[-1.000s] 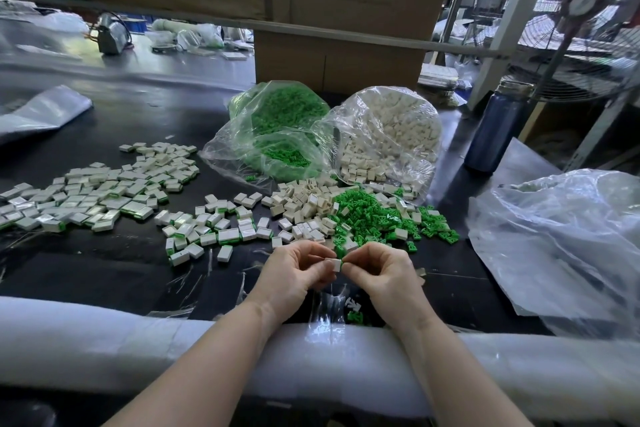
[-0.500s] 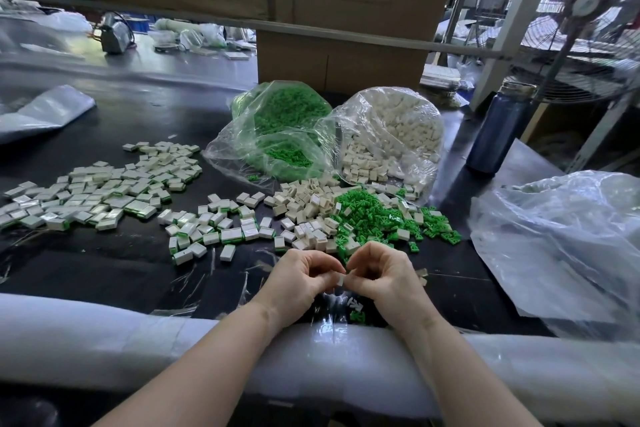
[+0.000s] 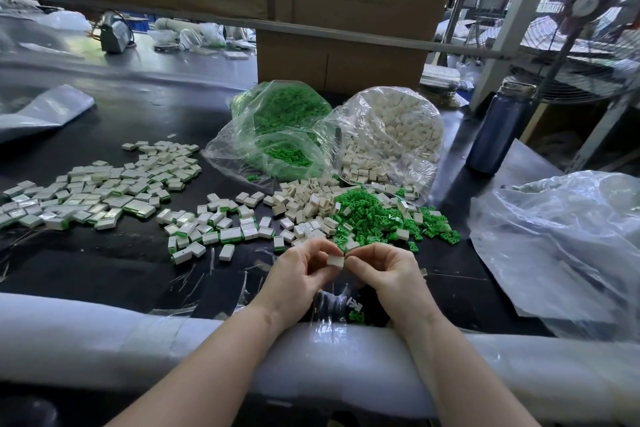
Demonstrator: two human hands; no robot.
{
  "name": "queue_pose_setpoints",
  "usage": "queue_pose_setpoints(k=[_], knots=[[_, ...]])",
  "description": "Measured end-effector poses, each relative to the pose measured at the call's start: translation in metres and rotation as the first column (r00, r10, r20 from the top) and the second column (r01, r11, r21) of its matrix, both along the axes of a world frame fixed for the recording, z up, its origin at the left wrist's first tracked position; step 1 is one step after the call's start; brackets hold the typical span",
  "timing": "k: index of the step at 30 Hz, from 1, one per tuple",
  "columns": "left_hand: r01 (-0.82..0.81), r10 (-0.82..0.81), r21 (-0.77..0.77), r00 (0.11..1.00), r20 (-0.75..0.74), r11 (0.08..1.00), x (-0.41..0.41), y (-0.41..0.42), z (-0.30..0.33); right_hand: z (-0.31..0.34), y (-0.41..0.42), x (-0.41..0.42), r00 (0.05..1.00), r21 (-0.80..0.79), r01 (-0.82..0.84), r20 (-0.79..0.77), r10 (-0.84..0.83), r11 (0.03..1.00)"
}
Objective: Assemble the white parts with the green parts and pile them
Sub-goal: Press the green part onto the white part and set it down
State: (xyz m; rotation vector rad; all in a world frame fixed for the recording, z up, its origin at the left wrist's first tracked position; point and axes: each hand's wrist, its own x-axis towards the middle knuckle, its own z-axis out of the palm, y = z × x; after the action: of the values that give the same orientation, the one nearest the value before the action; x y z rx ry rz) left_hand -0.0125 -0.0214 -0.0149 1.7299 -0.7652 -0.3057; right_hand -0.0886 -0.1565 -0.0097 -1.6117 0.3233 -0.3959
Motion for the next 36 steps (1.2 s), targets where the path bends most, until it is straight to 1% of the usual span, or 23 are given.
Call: queue_pose_setpoints(k=[3,6,11,15,20,23,27,29,33,36], knots=[[-0.029,0.028,0.022,0.999,0.02,0.999,0.0027,0.0,-0.0013,0.0007,0.0001,-0.0008,1.0,0.016,-0.015,-0.01,0.015,1.0],[-0.05,0.049,0.05,0.998,0.028,0.997,0.0034,0.0001,-0.0004,0.0001,0.0018,0.0,0.999,-0.07,-0.004,-0.038,0.001,0.998],[-0.037,0.036,0.095,0.999,0.014,0.995,0.003,0.0007,0.0005,0.001,0.0046,0.0015,0.996,-0.184,-0.02,-0.088,0.004,0.983],[-0.039,0.036,0.124,0.999,0.024,0.992,0.0033,0.0009,0.0013,0.0028,0.0056,0.0004,0.995,-0.198,-0.058,-0.094,0.04,0.979],[0.019,-0.018,0.128,1.0,-0.008,0.992,0.0017,0.0025,0.0025,0.0018,0.0052,0.0011,0.995,-0.235,-0.036,-0.1,0.013,0.971],[0.029,-0.03,0.143,1.0,0.005,0.989,0.001,0.0024,0.0032,0.0017,0.0052,0.0007,0.993,-0.249,-0.055,-0.111,0.028,0.967],[0.025,-0.029,0.169,0.999,0.025,0.985,0.0008,0.0017,0.0025,0.0015,0.0058,0.0007,0.992,-0.306,-0.069,-0.122,0.033,0.949],[0.011,-0.014,0.146,1.0,0.019,0.989,0.0009,0.0008,0.0019,0.0015,0.0058,0.0014,0.994,-0.299,-0.049,-0.103,0.018,0.953],[-0.025,0.026,0.089,1.0,-0.008,0.996,0.0005,-0.0014,0.0011,0.0015,0.0046,0.0013,0.999,-0.18,0.0,-0.034,-0.006,0.984],[-0.018,0.021,0.055,0.999,-0.047,0.998,-0.0013,-0.0019,0.0015,0.0013,0.0035,0.0005,1.0,-0.145,0.011,-0.001,-0.011,0.989]])
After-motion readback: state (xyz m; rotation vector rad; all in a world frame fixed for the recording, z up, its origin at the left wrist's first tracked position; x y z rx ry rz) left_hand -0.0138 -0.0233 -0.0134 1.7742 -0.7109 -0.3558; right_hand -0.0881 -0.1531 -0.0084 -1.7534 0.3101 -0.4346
